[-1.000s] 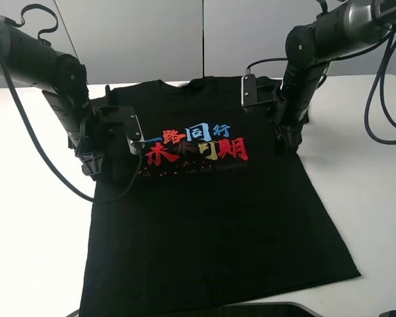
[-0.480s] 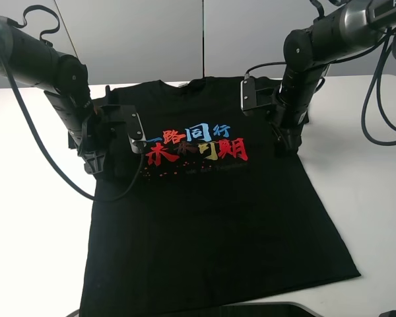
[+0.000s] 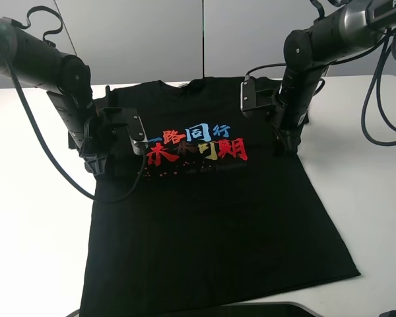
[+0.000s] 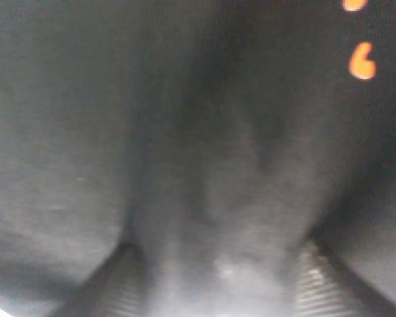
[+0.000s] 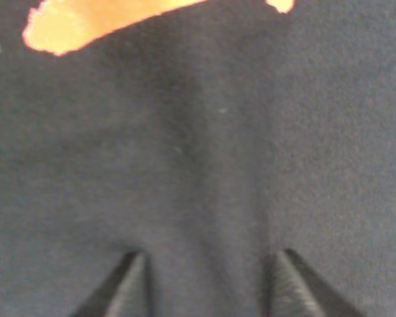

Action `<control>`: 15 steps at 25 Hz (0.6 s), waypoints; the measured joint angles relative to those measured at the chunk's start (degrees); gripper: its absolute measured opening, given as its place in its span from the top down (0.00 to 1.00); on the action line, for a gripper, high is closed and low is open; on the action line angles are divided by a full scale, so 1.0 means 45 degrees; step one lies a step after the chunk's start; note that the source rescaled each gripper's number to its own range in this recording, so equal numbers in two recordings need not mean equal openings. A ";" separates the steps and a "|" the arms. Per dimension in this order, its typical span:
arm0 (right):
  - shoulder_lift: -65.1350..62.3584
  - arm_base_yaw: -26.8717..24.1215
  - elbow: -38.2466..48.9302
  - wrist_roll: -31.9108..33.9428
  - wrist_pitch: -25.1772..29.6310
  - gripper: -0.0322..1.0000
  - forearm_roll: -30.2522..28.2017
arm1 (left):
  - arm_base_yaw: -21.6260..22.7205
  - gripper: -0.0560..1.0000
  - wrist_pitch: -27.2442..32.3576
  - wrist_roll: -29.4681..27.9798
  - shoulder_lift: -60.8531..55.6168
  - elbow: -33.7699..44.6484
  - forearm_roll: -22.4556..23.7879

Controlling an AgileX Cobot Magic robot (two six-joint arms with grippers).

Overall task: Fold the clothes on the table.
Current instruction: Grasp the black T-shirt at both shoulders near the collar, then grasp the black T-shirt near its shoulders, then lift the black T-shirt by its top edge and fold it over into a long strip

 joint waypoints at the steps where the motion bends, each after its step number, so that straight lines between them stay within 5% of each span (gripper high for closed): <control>1: 0.0000 0.0000 0.0000 0.0000 0.0000 0.61 0.0071 | 0.0000 0.60 0.0000 0.0000 0.0000 0.0000 -0.0029; 4: 0.0021 0.0000 0.0000 0.0000 0.0000 0.79 0.0273 | 0.0000 0.90 0.0000 -0.0177 0.0000 0.0000 0.0060; 8: 0.0021 0.0000 0.0000 0.0085 -0.0298 0.96 0.0301 | 0.0000 0.94 -0.0052 -0.0292 0.0000 0.0000 0.0378; 15: 0.0021 0.0000 0.0000 0.0130 -0.0490 0.97 0.0322 | 0.0000 0.94 -0.0183 -0.0320 0.0000 0.0000 0.0528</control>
